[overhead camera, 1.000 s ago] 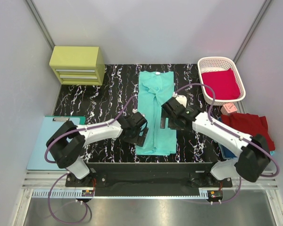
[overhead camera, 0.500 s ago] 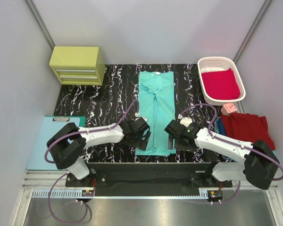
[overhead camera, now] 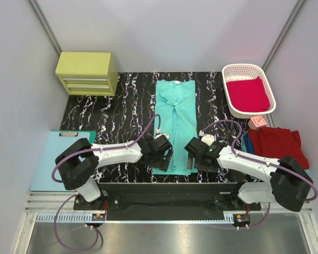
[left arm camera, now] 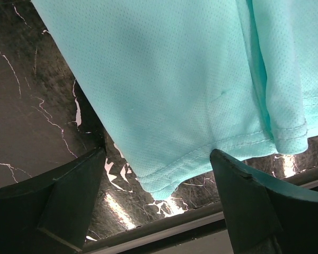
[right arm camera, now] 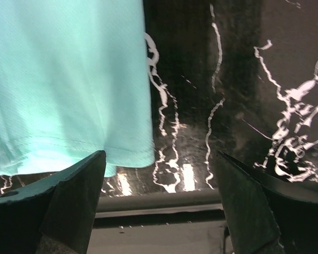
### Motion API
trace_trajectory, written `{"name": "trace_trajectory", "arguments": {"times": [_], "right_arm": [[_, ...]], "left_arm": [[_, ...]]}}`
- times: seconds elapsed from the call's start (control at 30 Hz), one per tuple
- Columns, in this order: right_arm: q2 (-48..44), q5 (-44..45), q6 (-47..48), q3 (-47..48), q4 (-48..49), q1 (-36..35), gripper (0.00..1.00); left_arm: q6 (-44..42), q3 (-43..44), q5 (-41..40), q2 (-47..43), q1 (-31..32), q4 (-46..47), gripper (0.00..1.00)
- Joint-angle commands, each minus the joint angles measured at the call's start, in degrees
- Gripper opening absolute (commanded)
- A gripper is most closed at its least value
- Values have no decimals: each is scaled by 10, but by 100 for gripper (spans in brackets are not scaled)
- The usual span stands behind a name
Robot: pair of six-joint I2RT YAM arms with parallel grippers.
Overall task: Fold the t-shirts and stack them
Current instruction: Grab the bottom of the folded rectangular tshirt with both arms
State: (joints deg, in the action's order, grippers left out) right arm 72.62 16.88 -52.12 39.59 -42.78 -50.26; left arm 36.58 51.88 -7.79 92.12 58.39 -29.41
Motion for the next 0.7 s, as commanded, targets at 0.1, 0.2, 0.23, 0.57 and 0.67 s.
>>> {"name": "trace_trajectory", "arguments": {"times": [0.1, 0.2, 0.23, 0.57, 0.67], "right_arm": [[11, 3, 8, 20, 52, -8, 89], [37, -9, 13, 22, 64, -8, 88], [45, -12, 13, 22, 71, -8, 88], [77, -35, 10, 20, 71, -12, 55], [67, -36, 5, 15, 60, -11, 34]], "left_arm": [[22, -12, 11, 7, 5, 7, 88], [21, -12, 9, 6, 5, 4, 88], [20, -12, 8, 6, 5, 4, 88], [17, -18, 9, 10, 5, 4, 86], [16, -22, 9, 7, 5, 3, 84]]}}
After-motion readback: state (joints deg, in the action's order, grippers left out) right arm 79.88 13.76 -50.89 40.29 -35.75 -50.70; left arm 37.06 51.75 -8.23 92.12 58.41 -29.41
